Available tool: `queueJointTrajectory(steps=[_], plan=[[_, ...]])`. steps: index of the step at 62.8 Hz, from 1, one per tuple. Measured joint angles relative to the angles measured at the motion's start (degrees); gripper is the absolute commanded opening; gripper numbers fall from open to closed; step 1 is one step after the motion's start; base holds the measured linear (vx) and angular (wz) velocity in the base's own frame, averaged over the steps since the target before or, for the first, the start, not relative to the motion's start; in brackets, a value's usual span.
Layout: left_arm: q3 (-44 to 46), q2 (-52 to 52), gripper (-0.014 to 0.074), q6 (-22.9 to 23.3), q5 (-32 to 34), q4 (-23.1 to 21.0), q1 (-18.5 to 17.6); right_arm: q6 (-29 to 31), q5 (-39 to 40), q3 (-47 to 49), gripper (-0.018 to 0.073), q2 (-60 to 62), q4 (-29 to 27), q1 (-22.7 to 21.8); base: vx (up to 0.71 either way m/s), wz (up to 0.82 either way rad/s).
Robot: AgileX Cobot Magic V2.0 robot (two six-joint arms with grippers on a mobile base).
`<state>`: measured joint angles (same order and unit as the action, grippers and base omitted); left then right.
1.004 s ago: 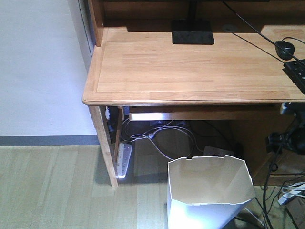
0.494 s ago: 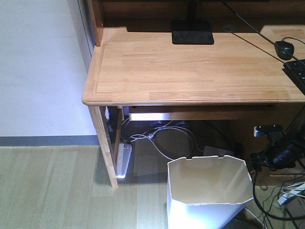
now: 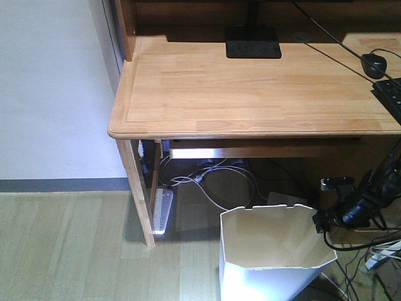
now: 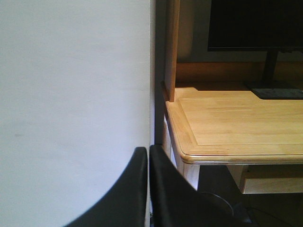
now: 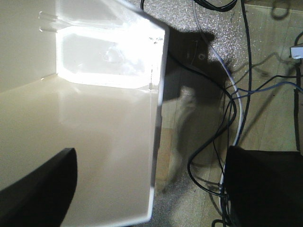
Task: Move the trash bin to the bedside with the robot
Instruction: 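Close the right gripper on the bin's rim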
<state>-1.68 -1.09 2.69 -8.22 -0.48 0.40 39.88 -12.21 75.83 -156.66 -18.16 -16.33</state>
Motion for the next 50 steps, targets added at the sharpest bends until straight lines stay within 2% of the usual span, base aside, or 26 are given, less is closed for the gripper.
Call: queueJointTrajectory(steps=[35, 43, 50], plan=[[0.0, 0.0, -0.0006, 0.0, 0.0, 0.0, 0.0, 0.0, -6.5, 16.7, 0.059, -16.0, -0.6, 0.0, 0.0, 0.0], [0.0, 0.0, -0.0006, 0.0, 0.0, 0.0, 0.0, 0.0, -7.5, 18.8, 0.0557, -17.6, -1.2, 0.0, 0.0, 0.0], [0.0, 0.0, -0.0006, 0.0, 0.0, 0.0, 0.0, 0.0, -7.6, 19.9, 0.0463, -17.8, -1.4, 0.0, 0.0, 0.0]])
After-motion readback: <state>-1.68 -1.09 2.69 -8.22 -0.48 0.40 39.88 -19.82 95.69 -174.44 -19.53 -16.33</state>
